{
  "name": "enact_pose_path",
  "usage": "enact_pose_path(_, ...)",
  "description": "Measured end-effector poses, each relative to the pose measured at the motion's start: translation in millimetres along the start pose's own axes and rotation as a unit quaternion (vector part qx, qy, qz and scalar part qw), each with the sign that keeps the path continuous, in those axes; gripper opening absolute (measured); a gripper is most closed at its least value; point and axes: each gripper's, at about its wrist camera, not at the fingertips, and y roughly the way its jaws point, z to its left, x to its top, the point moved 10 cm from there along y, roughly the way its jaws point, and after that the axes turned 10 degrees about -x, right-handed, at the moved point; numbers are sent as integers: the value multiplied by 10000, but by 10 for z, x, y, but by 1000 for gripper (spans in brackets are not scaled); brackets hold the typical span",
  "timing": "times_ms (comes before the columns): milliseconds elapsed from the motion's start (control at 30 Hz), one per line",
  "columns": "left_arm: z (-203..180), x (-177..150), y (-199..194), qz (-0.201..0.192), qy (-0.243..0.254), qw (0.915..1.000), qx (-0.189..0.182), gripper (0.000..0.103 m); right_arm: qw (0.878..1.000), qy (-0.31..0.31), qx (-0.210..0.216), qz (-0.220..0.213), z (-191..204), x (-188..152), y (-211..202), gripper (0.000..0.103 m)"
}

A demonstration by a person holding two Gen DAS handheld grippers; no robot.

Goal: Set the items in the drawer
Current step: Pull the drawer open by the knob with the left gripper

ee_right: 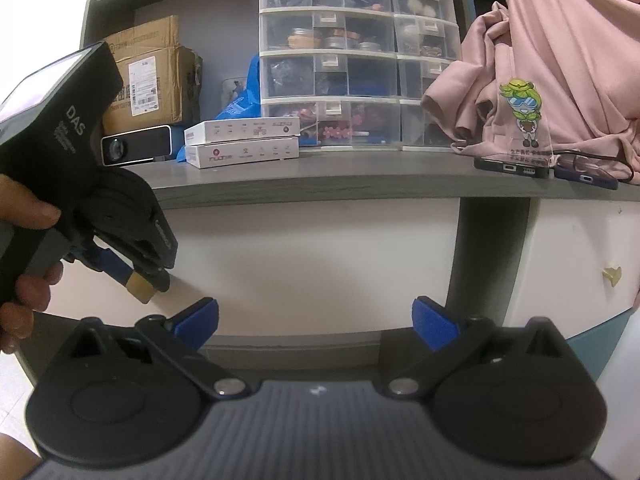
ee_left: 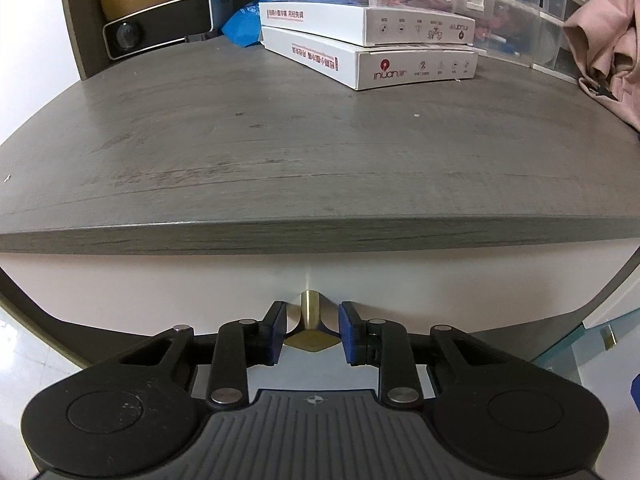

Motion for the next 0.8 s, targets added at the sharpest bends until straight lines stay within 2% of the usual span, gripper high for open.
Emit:
enact_pose_path(267, -34, -2, -14, 50, 107, 9999, 56, 28, 10000, 17, 32, 24, 18, 14, -18, 103)
enact_pose_path(333, -55, 30, -77, -38, 141, 9998, 101, 22, 10000, 20, 36, 34, -12, 20, -8, 103)
enact_pose_path(367, -64, 45, -105, -62, 154, 9998, 116, 11, 10000, 33, 40, 41, -18, 23, -5, 103)
enact_pose_path(500, -31, 72, -117, 38, -20, 10000, -6, 11, 10000, 64, 46, 49, -17, 37, -2, 103)
enact_pose_path(667, -61, 68, -114, 81, 109, 9999, 107, 11, 10000, 70, 18, -28, -51, 87, -41, 103)
enact_pose_path(800, -31, 91, -102, 208, -32, 9998, 34, 12, 9999, 96, 10, -41, -68, 97, -54, 103)
